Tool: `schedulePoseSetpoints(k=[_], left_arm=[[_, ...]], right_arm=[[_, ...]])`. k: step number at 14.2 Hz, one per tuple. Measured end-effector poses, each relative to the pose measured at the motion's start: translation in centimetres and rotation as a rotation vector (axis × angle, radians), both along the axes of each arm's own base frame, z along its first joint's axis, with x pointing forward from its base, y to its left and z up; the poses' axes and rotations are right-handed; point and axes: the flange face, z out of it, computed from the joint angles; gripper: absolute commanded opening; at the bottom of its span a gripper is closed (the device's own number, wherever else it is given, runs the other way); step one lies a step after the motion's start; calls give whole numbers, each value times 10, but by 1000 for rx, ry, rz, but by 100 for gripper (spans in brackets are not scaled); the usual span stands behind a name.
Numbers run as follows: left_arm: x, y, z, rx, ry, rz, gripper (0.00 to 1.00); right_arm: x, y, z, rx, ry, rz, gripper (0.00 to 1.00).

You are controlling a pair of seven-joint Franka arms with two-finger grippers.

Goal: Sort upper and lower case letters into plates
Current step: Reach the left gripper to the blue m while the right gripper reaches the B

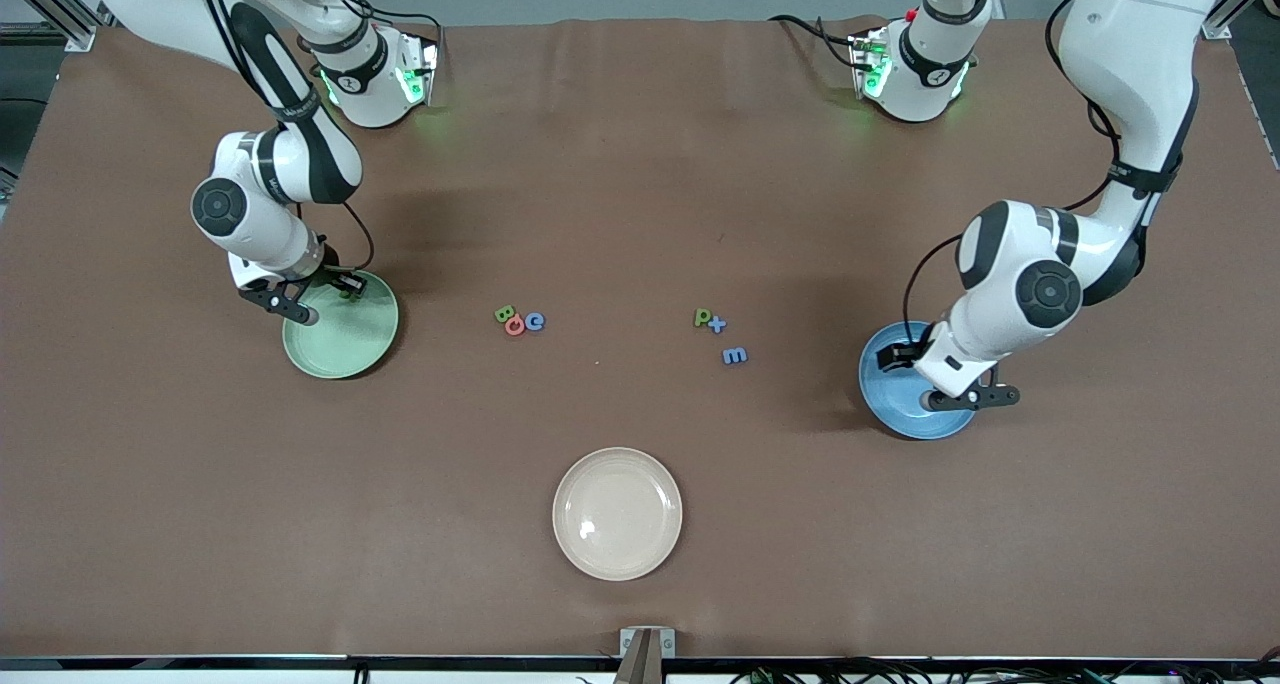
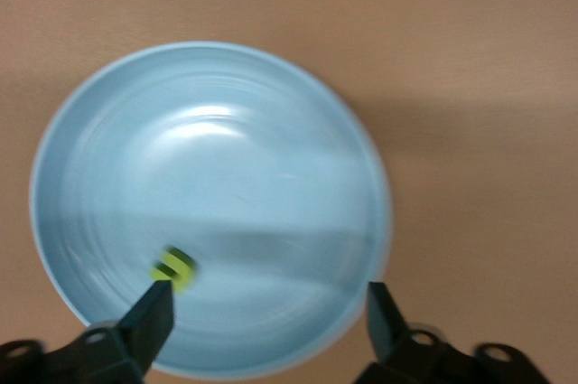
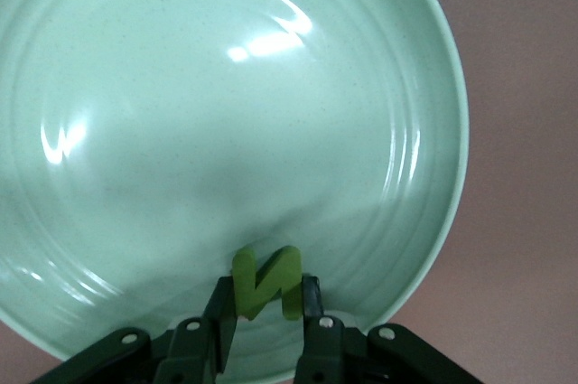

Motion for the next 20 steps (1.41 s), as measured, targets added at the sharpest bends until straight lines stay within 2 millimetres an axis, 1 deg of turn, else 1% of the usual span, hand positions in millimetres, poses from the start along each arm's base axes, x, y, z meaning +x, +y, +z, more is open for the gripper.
schedulePoseSetpoints(k=[1, 3, 5, 7, 8, 10, 11, 12, 13, 14, 16, 17, 20], left_arm=[[2, -19, 12, -2, 2, 26, 100], [0, -58, 26, -7, -5, 69, 100], [-8, -104, 24, -12, -2, 96, 100], [-15, -150, 8, -19, 20, 131, 100], [-15, -166, -3, -24, 33, 147, 100], [-15, -193, -27, -32, 62, 173, 100], [-17, -203, -39, -34, 74, 184, 100], [-20, -213, -49, -40, 78, 194, 100], [-23, -221, -57, -44, 81, 204, 100], [-27, -228, -63, -43, 86, 208, 100], [-35, -239, -73, -36, 90, 206, 99], [-39, -244, -77, -27, 89, 200, 93], [-47, -251, -88, 1, 83, 184, 90]], right_arm=[[1, 0, 0, 0, -1, 1, 99], [5, 1, 2, 1, -8, 3, 100], [12, 3, 7, 2, -17, 9, 100], [23, 10, 20, 5, 26, 21, 100], [30, 17, 32, 8, 58, 28, 100], [50, 35, 68, 28, 86, 26, 100], [58, 47, 84, 44, 81, 17, 100], [63, 59, 96, 58, 71, 1, 100], [66, 72, 102, 63, 61, -19, 100], [66, 87, 103, 57, 52, -47, 100], [66, 115, 100, 46, 16, -110, 100], [65, 128, 96, 42, 1, -136, 100], [57, 167, 72, 33, -34, -195, 100]])
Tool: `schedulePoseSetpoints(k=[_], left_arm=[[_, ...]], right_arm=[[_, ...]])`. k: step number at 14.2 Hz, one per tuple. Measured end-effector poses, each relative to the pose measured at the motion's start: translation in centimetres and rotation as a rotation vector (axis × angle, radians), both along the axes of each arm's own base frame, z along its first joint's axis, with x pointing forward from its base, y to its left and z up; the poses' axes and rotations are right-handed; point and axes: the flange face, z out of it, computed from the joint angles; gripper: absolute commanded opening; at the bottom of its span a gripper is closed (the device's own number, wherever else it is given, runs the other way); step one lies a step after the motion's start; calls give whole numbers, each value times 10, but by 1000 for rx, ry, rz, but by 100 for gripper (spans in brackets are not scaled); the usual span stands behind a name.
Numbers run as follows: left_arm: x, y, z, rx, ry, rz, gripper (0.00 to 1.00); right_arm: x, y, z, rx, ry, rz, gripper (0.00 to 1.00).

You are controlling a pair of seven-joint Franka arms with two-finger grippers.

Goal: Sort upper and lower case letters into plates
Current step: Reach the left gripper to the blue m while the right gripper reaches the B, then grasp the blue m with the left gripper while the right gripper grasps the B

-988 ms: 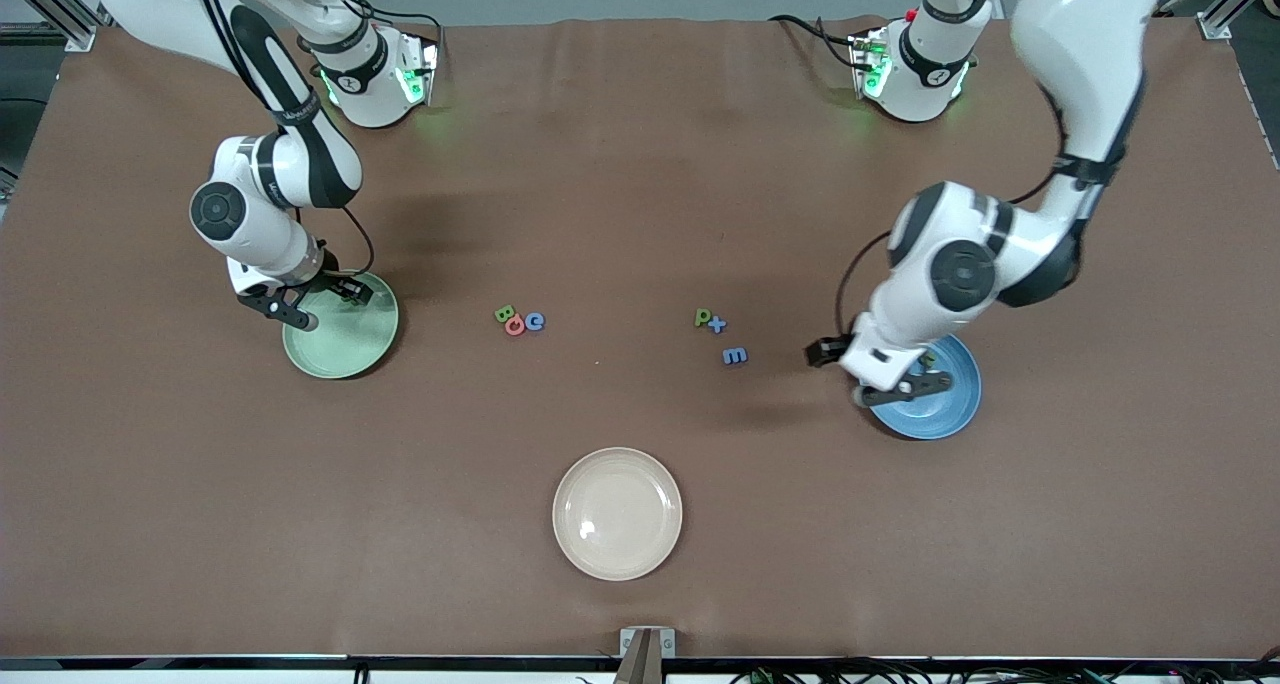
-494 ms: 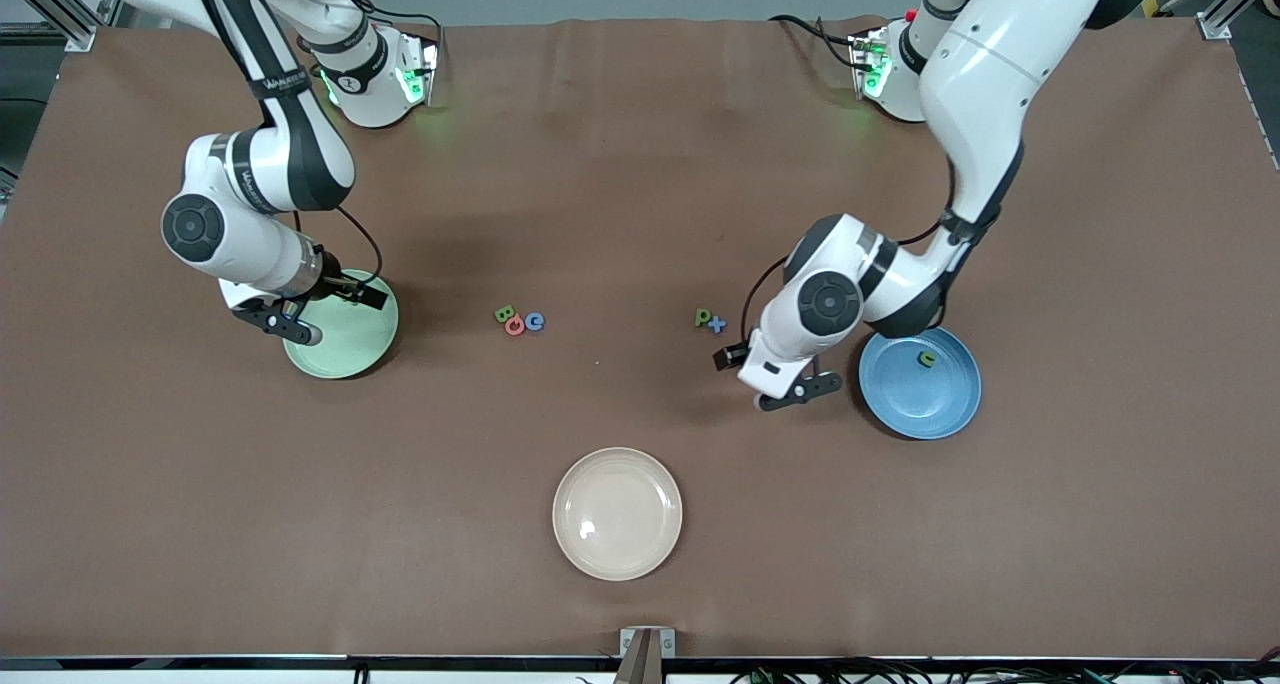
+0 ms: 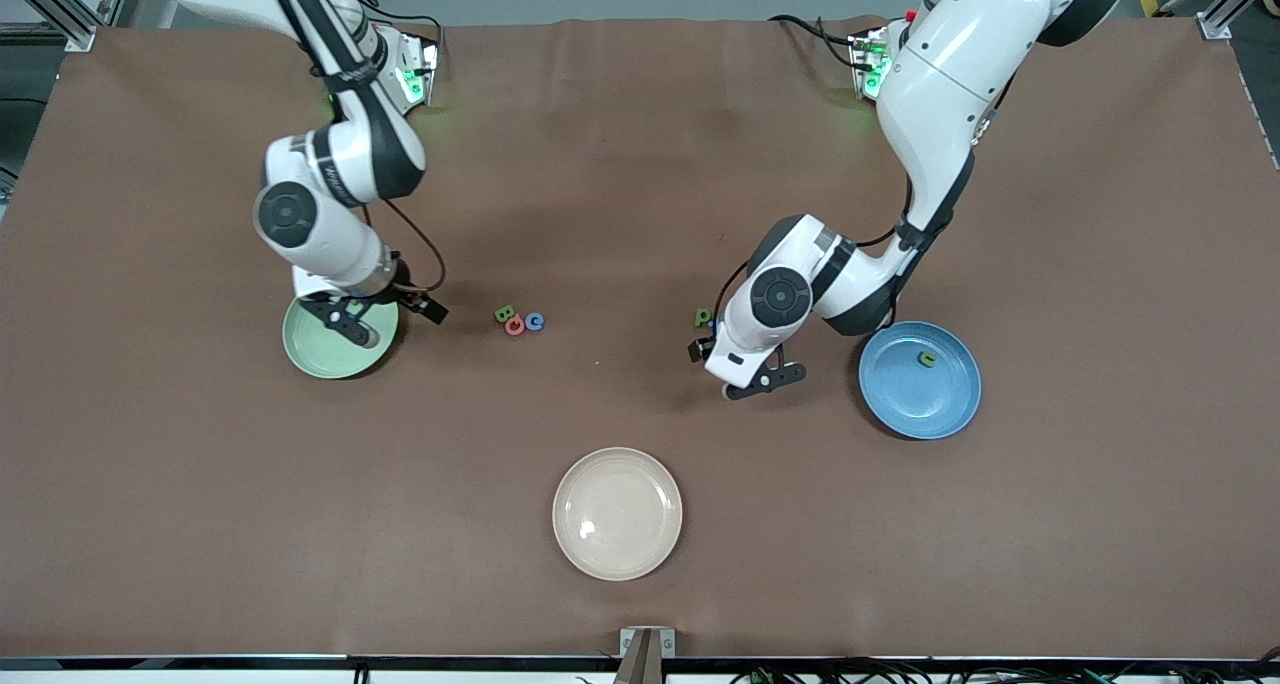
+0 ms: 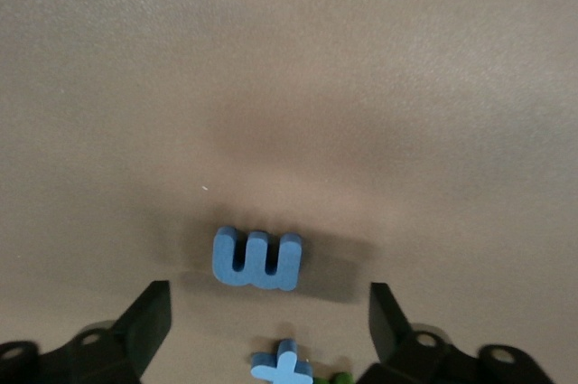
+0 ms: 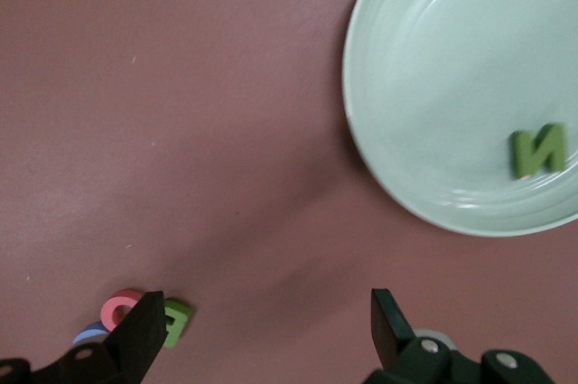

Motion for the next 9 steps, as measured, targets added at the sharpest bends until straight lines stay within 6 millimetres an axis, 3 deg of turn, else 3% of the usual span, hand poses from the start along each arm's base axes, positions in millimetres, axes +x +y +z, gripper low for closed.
schedulePoseSetpoints(k=[2, 5, 9], left_arm=[[0, 1, -5, 18, -7, -17, 81], [1, 3, -7, 32, -21, -33, 72], [5, 4, -3, 38, -36, -42, 43]], right_arm=[[-6, 21, -17, -6, -12, -22, 100], [-14, 38, -38, -12, -24, -59, 100], [-15, 43, -44, -14, -36, -140, 100]])
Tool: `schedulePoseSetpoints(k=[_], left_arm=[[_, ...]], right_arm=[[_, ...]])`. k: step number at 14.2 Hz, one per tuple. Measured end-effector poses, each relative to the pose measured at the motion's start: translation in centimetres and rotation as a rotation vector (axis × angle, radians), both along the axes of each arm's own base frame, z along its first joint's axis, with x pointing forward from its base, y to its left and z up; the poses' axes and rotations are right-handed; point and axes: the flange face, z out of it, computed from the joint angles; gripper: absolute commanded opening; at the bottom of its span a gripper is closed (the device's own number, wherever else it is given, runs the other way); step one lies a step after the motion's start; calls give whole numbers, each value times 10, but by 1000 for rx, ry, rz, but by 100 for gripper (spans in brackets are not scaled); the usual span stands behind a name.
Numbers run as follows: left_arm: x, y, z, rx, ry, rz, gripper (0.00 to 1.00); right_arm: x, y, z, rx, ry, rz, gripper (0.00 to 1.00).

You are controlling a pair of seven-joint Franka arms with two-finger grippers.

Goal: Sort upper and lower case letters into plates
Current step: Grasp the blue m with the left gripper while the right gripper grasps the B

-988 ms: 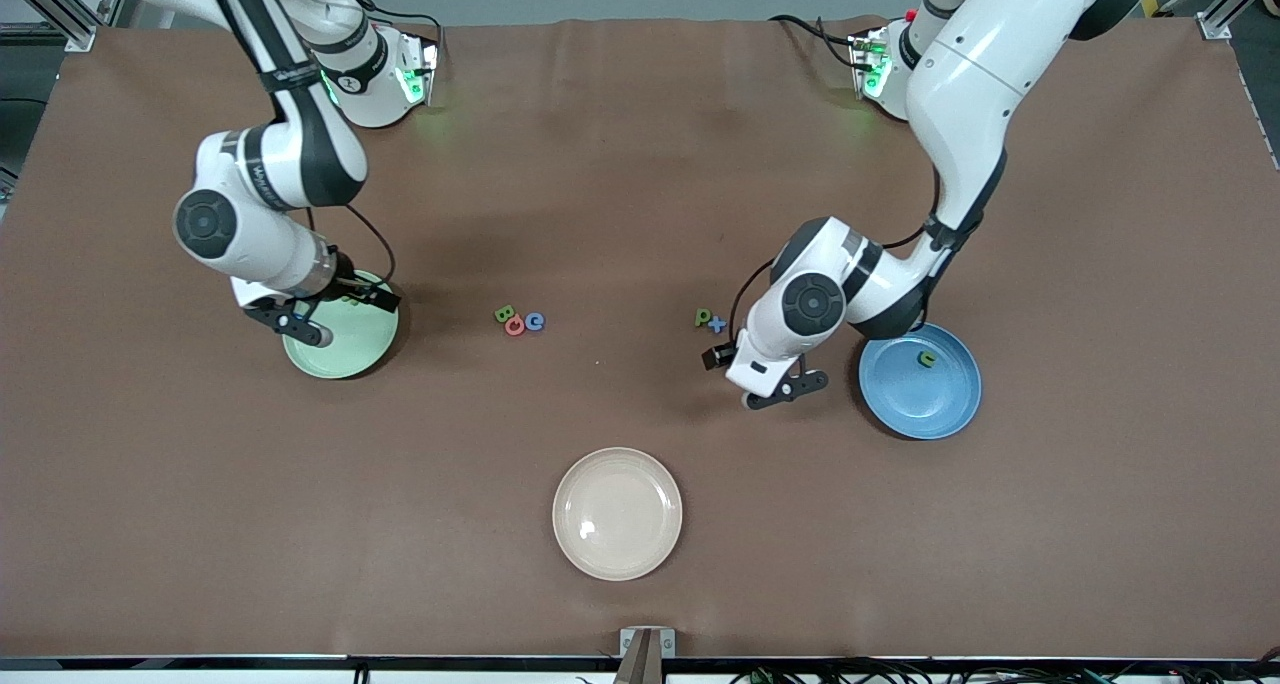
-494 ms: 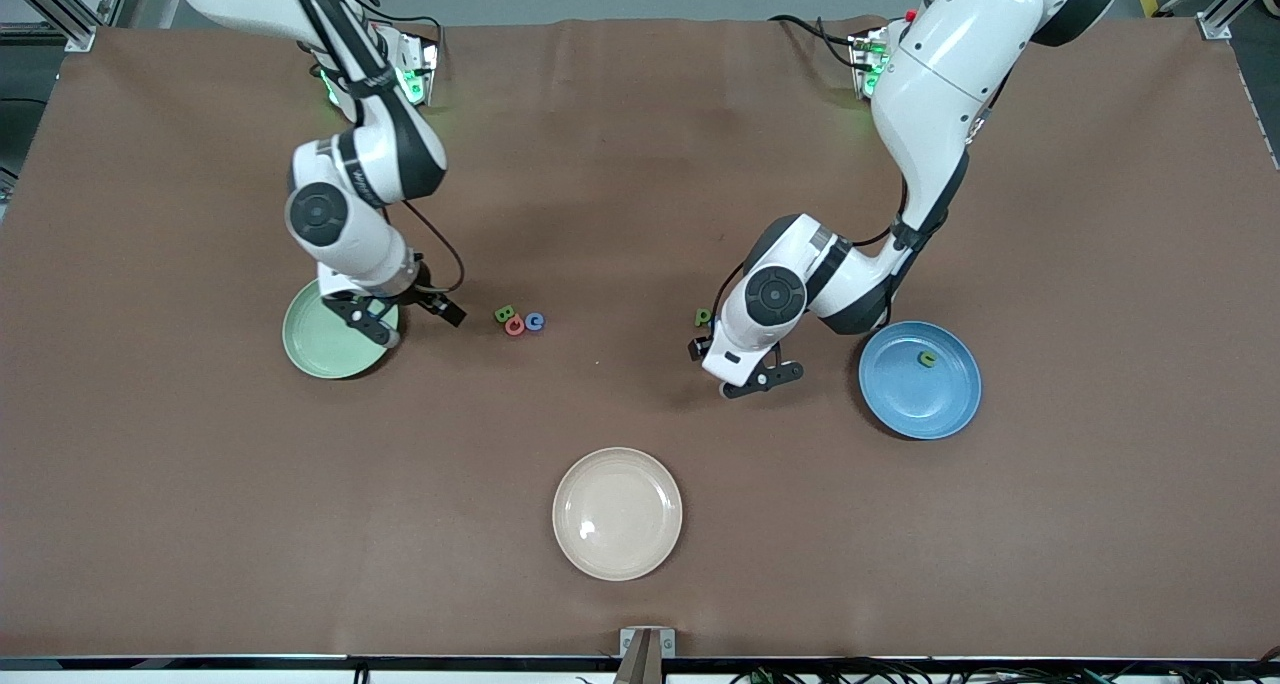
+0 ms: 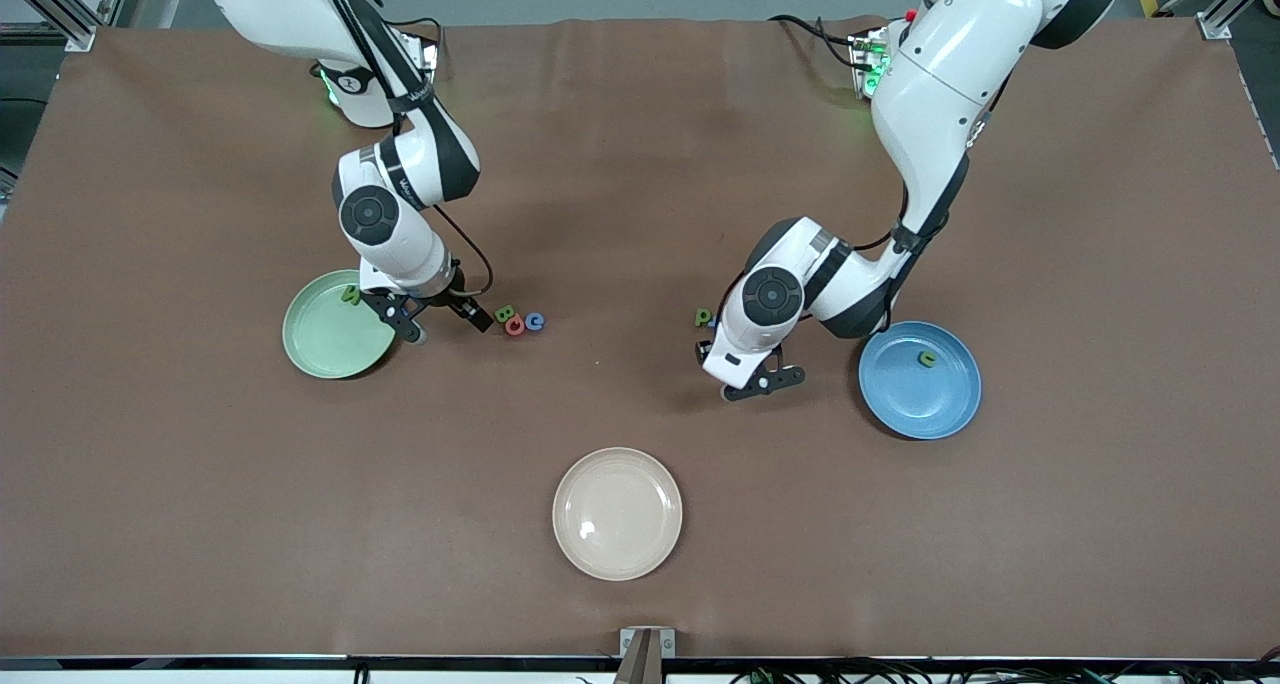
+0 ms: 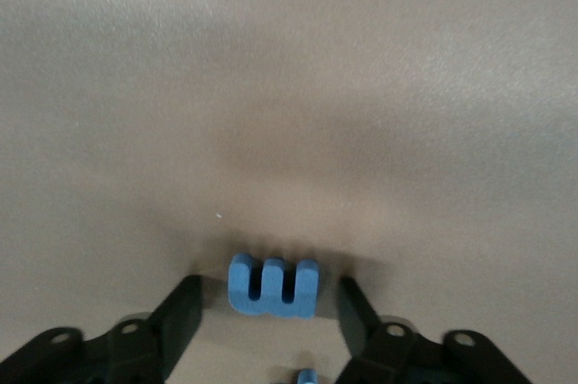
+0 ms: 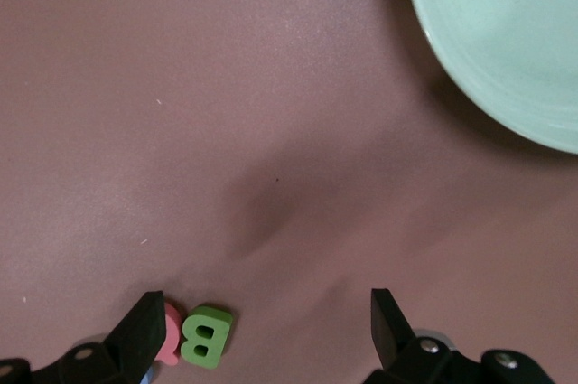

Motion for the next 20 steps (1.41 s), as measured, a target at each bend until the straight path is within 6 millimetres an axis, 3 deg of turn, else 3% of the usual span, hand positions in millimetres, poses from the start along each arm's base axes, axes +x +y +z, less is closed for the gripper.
schedulePoseSetpoints(k=[5, 9, 11, 15, 17, 20], left_arm=[[1, -1, 2, 16, -20, -28, 13], [5, 1, 5, 14, -27, -23, 10], [16, 11, 14, 18, -49, -10, 9], [48, 54, 69, 40, -79, 33, 8], [58, 87, 97, 54, -75, 18, 8], [64, 148, 112, 29, -46, -19, 8]], right_arm=[[-5, 5, -21, 2, -31, -53, 100], [-13, 17, -37, -6, -26, -58, 100], [-14, 19, -40, -5, -30, -70, 100], [-21, 31, -46, -11, -30, -88, 100], [-28, 42, -46, -12, -29, -95, 99], [-32, 49, -45, -14, -32, -94, 90]])
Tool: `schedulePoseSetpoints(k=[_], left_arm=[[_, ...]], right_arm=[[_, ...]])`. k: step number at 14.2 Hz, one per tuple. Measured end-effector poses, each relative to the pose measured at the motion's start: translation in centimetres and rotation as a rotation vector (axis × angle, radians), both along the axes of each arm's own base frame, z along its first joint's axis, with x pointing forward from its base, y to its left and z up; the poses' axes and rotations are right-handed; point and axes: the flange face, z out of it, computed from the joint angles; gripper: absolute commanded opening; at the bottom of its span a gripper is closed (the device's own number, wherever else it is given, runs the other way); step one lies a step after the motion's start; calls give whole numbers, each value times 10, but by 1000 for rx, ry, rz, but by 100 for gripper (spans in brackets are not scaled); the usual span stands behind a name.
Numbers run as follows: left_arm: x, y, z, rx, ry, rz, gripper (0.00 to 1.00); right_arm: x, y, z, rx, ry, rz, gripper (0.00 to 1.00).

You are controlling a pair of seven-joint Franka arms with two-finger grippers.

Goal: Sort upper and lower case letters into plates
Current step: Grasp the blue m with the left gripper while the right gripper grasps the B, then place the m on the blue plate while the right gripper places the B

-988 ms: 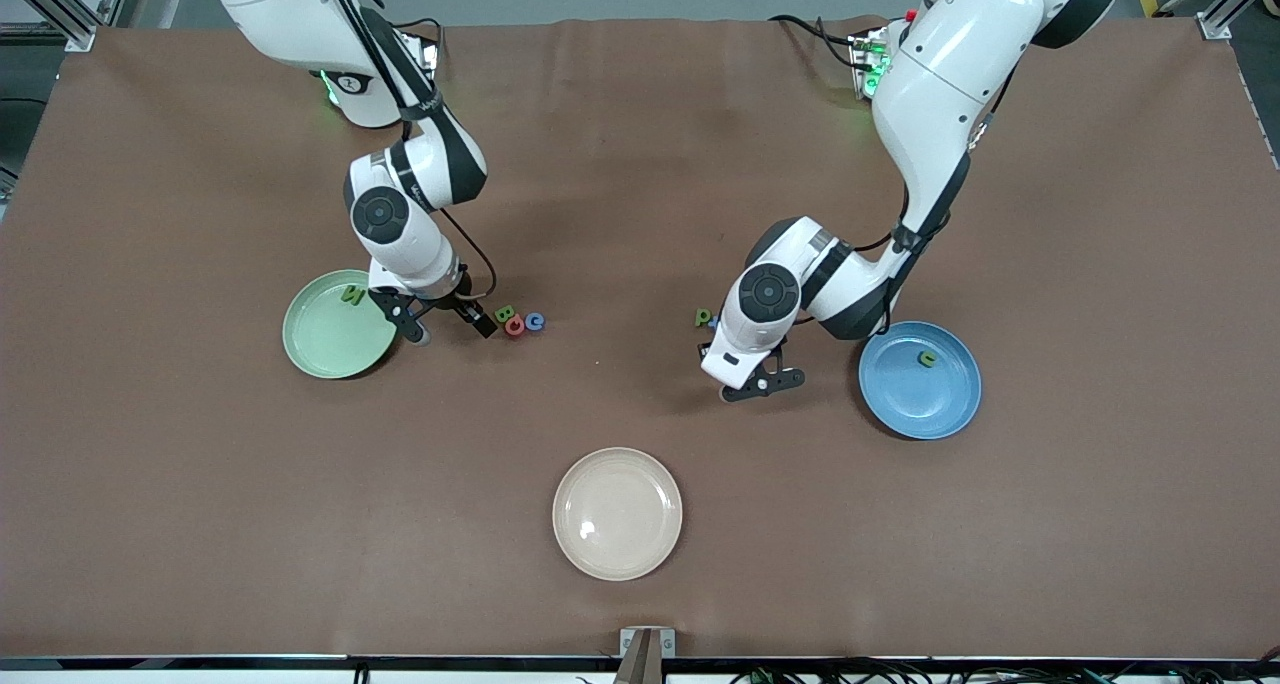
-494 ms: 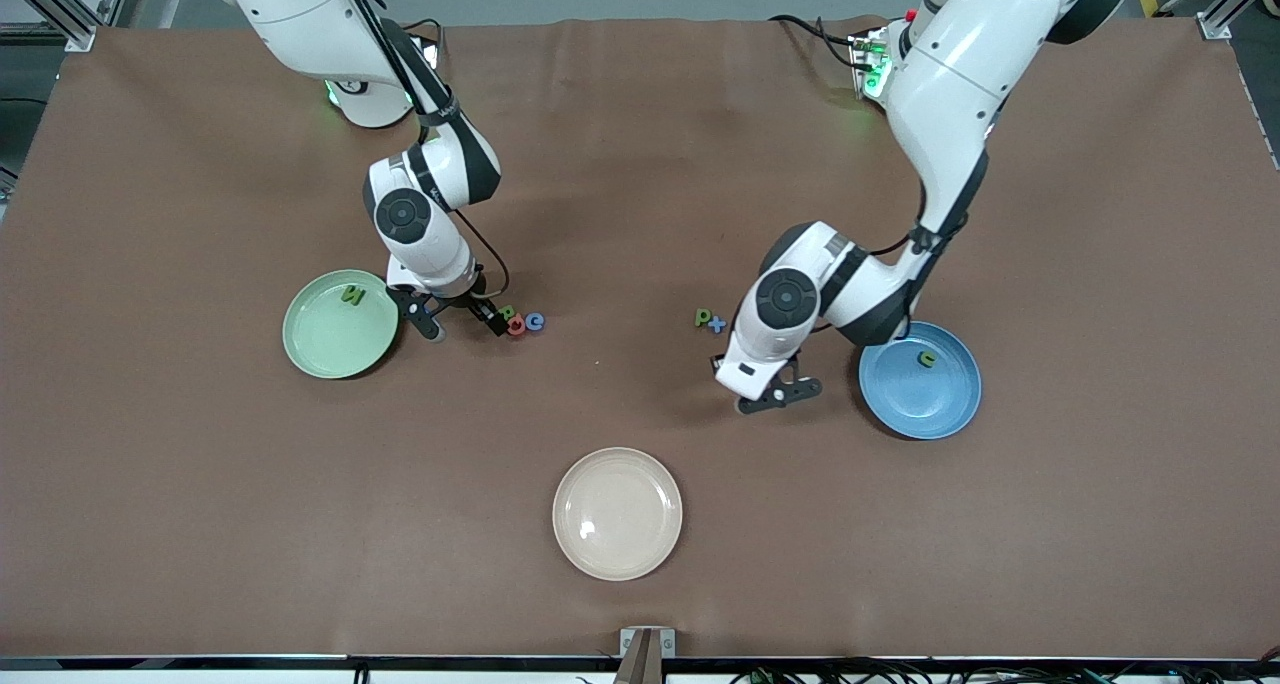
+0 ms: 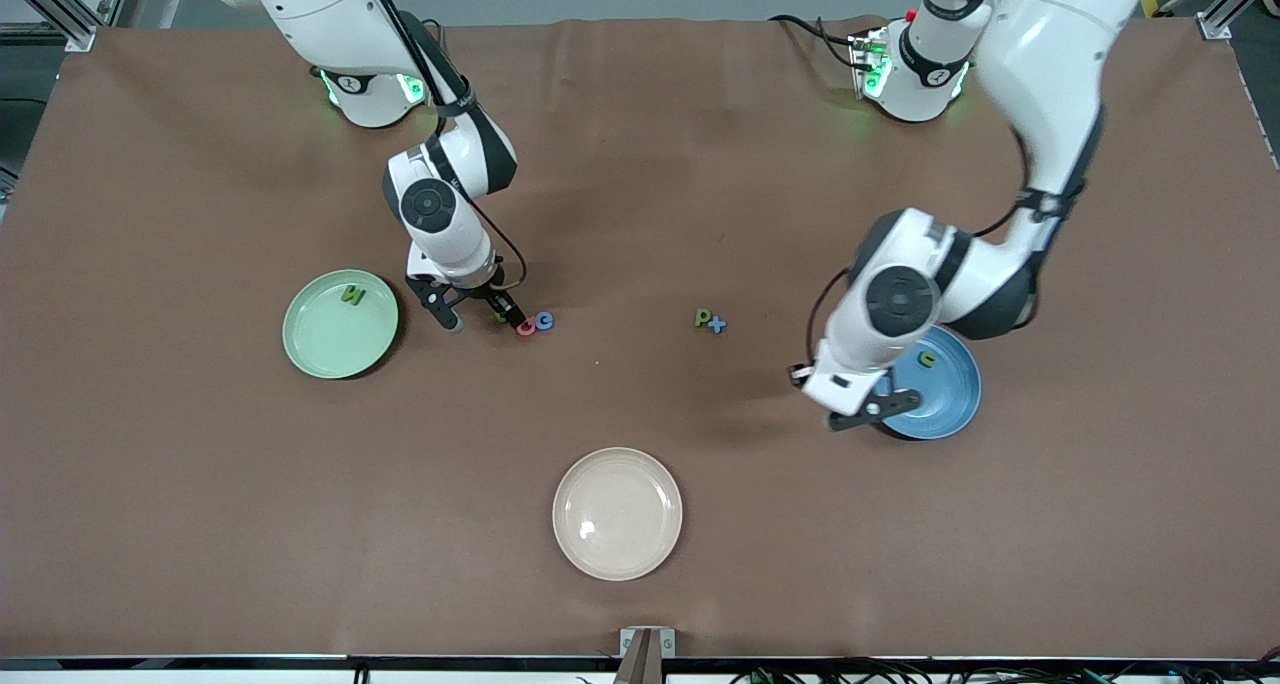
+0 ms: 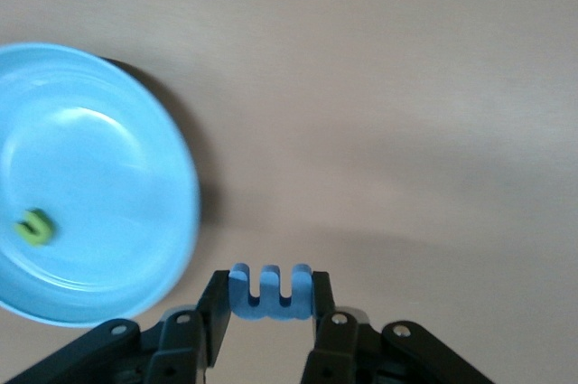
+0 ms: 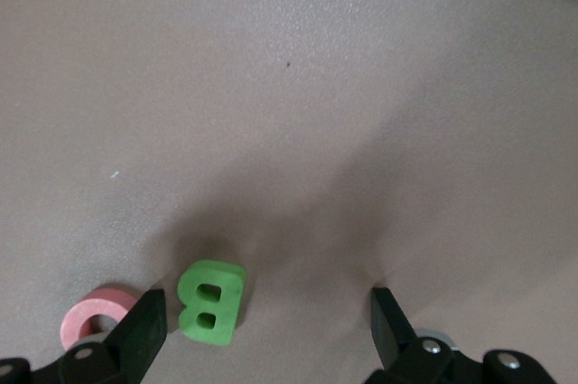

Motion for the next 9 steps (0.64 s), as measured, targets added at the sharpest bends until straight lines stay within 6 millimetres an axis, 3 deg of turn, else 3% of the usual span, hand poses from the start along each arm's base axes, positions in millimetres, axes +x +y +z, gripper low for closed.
schedulePoseSetpoints(k=[4, 6, 9], left_arm=[[3, 87, -9, -34, 49, -33, 8], [3, 117, -17, -37, 64, -47, 8], [5, 148, -21, -46, 61, -46, 8]], right_arm=[[2, -1, 1, -12, -10, 23, 88], [4, -4, 1, -18, -14, 28, 84], [5, -5, 2, -26, -20, 39, 63]])
